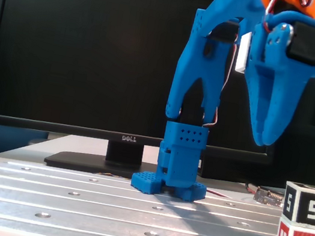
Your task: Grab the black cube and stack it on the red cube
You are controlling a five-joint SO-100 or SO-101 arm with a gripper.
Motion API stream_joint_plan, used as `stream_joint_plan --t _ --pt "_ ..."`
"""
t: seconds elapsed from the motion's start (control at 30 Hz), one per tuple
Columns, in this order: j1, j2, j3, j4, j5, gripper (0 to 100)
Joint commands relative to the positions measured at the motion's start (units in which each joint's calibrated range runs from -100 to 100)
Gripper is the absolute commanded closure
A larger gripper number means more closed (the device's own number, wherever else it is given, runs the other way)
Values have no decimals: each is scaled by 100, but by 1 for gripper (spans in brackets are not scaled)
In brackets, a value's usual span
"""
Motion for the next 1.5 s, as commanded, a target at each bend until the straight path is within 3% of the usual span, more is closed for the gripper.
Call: stream_joint_plan --t 0.0,0.43,0.67,1.47 --pt "25 -518 352 -85 -124 97" --pt "328 -3442 4712 -2325 -114 99" --pt "690 -5012 6612 -3009 -114 99" --pt "1782 -9774 10510 -3497 -103 99"
